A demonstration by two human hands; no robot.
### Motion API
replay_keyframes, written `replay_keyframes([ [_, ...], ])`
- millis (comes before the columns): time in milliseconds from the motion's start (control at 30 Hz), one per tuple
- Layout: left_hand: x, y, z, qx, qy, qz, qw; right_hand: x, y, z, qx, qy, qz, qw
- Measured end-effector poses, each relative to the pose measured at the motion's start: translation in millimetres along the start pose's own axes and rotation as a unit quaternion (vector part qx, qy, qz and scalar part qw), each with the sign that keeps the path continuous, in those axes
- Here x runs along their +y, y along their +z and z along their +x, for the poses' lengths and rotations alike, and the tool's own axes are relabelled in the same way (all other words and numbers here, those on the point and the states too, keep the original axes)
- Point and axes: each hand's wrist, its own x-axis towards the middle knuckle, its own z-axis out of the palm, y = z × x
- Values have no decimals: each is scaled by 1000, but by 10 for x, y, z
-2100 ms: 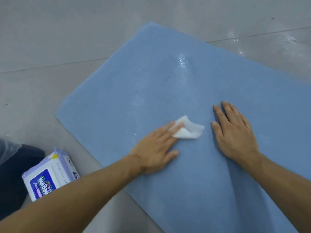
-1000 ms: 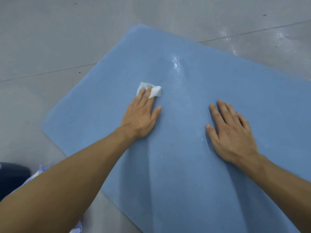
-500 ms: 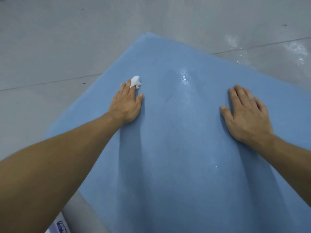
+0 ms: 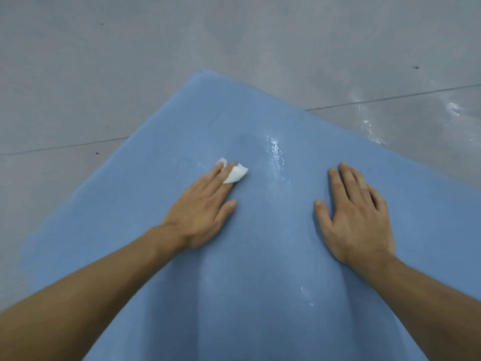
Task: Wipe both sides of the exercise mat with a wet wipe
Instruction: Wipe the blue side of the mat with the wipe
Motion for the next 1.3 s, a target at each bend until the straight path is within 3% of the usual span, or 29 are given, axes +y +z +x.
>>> replay_keyframes([
  [133,-600,-148,371,41,-145,-37,988,11,-19,7,-8,3,-1,1000],
  [233,-715,-191,597,44,-176,-66,981,13,-8,35,-13,4,3,1000],
  [333,-472,-155,611,40,-143,-63,987,24,-5,44,-18,3,1,1000],
  [533,305,-8,299,-12,40,-14,999,28,-12,46,-29,3,-3,1000],
  [633,293,-2,264,-21,74,-2,997,14,-24,49,-29,6,-3,1000],
  [733,-9,-85,468,-21,48,-9,999,12,-31,54,-36,4,-3,999],
  [933,-824,-277,908,18,-108,-20,994,8,-32,44,-33,4,3,999],
  [1067,-941,-343,1079,36,-184,-58,981,11,-40,52,-33,4,5,999],
  [1167,-698,-267,1137,51,-130,-67,988,16,-46,57,-39,1,1,999],
  [1300,-259,-157,1103,11,-41,-31,999,29,-42,61,-39,4,-2,999],
])
